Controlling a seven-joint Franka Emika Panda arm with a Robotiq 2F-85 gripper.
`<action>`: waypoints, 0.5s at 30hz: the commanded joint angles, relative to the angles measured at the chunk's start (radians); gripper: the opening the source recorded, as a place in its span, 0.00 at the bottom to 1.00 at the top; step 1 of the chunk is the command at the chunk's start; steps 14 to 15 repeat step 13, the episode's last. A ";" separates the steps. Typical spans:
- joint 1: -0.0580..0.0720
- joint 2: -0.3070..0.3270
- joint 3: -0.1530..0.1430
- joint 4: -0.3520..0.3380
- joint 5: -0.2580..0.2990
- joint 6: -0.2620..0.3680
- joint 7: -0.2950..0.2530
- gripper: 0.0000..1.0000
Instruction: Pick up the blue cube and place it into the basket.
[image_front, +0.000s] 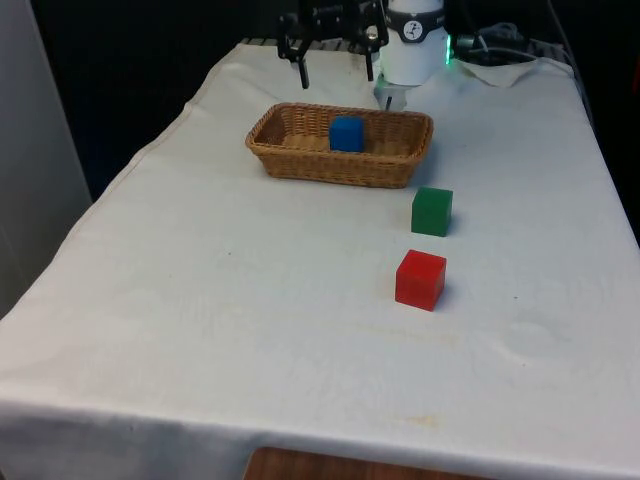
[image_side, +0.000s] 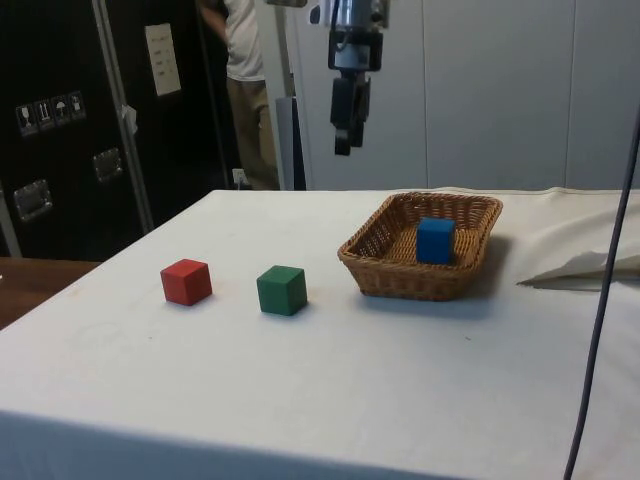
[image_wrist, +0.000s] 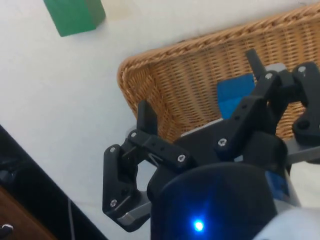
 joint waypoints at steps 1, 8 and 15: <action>-0.004 -0.002 0.002 0.010 -0.028 -0.016 0.026 1.00; -0.003 -0.020 0.002 0.037 -0.042 -0.058 0.047 1.00; -0.002 -0.028 0.001 0.036 -0.035 -0.061 0.040 1.00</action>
